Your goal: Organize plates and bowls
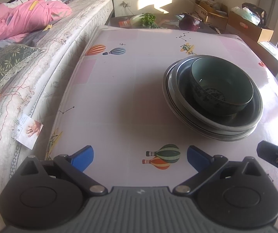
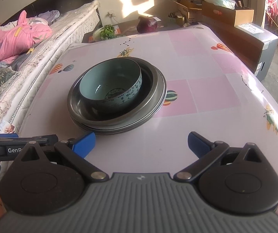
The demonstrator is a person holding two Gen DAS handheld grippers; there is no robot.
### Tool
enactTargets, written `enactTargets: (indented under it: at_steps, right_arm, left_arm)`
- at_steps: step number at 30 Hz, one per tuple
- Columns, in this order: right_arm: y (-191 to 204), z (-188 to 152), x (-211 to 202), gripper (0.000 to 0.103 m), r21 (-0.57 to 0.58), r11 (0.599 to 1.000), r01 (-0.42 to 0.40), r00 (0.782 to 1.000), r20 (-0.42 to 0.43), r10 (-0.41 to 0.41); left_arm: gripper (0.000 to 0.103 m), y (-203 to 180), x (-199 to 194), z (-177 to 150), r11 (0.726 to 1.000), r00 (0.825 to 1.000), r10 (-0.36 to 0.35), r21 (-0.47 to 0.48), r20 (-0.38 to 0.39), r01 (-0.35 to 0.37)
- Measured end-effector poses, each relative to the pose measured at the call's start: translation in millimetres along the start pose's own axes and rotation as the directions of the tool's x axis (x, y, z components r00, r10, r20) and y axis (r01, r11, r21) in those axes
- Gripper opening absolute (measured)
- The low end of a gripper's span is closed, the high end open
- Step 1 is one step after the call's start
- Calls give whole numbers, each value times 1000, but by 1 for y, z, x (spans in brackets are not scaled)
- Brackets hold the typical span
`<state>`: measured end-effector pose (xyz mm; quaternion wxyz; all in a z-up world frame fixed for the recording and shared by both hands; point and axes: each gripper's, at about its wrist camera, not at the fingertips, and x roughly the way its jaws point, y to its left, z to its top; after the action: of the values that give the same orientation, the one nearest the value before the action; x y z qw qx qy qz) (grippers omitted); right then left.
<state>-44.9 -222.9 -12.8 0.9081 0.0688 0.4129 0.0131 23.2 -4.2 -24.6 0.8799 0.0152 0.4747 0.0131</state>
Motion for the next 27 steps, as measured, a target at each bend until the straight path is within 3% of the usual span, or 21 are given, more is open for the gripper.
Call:
enactTargets:
  at_steps: [27]
  right_arm:
    - [3,1,1,102,-10,1000,-3,1000,-2,3]
  left_arm:
    - [103,-1,-1,0,1000,1000,1,5,1,-1]
